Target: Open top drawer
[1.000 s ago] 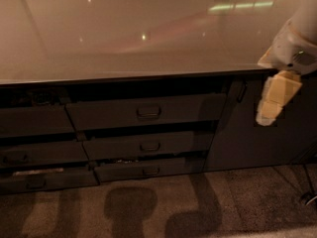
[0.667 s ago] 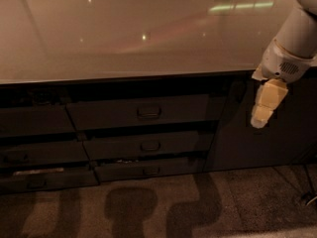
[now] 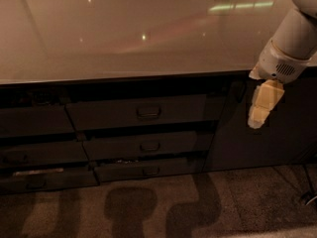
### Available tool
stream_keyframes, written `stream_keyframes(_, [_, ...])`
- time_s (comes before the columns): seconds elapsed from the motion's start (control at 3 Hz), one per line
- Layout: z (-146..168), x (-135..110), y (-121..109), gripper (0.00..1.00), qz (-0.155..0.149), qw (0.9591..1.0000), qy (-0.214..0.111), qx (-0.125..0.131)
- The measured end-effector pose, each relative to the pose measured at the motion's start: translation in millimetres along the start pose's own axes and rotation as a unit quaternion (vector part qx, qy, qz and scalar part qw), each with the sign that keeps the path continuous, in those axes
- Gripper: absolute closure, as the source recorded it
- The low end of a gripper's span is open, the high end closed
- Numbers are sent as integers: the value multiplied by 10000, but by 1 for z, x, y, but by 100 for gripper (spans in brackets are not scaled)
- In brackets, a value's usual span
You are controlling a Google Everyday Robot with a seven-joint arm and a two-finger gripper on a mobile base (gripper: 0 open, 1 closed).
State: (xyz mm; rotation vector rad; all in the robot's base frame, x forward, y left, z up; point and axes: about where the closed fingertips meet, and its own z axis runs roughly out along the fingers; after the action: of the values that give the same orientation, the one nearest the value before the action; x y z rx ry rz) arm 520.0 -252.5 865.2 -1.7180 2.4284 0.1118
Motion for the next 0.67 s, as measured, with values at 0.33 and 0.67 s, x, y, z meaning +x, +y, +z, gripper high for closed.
stream_keyframes(0.33, [-11, -2, 29, 0, -539, 9974, -276, 380])
stream_keyframes(0.67, [14, 22, 58, 0, -1045, 9901, -490, 804])
